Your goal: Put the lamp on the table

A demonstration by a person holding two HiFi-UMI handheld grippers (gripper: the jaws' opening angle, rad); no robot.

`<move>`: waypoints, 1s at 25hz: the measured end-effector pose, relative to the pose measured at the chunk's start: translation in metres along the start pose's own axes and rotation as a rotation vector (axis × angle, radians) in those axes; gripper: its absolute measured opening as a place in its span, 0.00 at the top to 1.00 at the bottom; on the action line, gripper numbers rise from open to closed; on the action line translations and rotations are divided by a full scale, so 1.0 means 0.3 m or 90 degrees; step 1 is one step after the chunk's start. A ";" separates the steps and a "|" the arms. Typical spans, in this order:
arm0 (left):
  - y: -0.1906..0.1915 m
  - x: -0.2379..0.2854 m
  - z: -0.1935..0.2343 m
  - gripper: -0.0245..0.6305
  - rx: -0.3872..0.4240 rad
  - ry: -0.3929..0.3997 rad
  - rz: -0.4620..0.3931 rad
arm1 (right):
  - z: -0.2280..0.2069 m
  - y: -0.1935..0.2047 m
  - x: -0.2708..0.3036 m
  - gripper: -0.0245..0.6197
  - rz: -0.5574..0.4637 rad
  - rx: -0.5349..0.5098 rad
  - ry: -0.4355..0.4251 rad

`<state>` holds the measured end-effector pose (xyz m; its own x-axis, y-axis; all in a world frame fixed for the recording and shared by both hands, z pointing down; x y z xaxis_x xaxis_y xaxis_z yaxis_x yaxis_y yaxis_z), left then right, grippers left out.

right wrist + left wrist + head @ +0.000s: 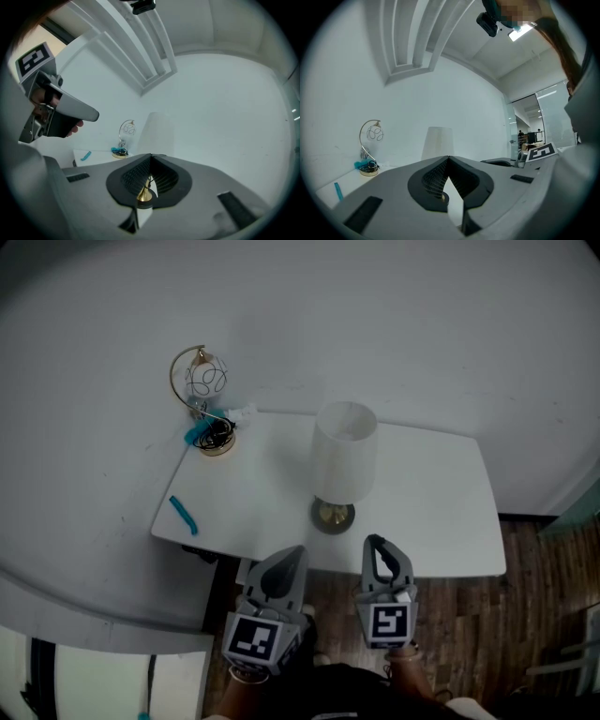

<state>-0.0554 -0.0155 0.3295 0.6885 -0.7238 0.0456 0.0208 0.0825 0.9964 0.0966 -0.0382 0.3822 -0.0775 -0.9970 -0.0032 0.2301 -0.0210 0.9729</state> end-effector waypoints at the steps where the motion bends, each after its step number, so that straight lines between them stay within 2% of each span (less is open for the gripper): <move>1: -0.003 -0.005 -0.006 0.96 0.000 -0.002 0.000 | -0.003 -0.004 -0.009 0.96 -0.001 0.001 0.000; 8: -0.017 -0.043 -0.031 0.96 0.008 -0.007 -0.001 | -0.009 -0.033 -0.064 0.97 -0.014 -0.002 -0.002; 25: -0.062 -0.169 -0.107 0.96 0.047 0.017 -0.003 | -0.024 -0.126 -0.222 0.97 -0.062 0.017 0.047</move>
<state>-0.0675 0.0418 0.3062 0.7080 -0.7051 0.0392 -0.0284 0.0270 0.9992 0.1001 0.0285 0.3440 -0.0260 -0.9932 -0.1133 0.1983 -0.1162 0.9732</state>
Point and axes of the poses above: the fingertips, and each gripper's own axes: x forward along the fingers, z to its left, y out of its underside, the point moved 4 cm from there along -x, backward along the fingers, and after that the axes turned 10 degrees about y, right-handed, at the moved point
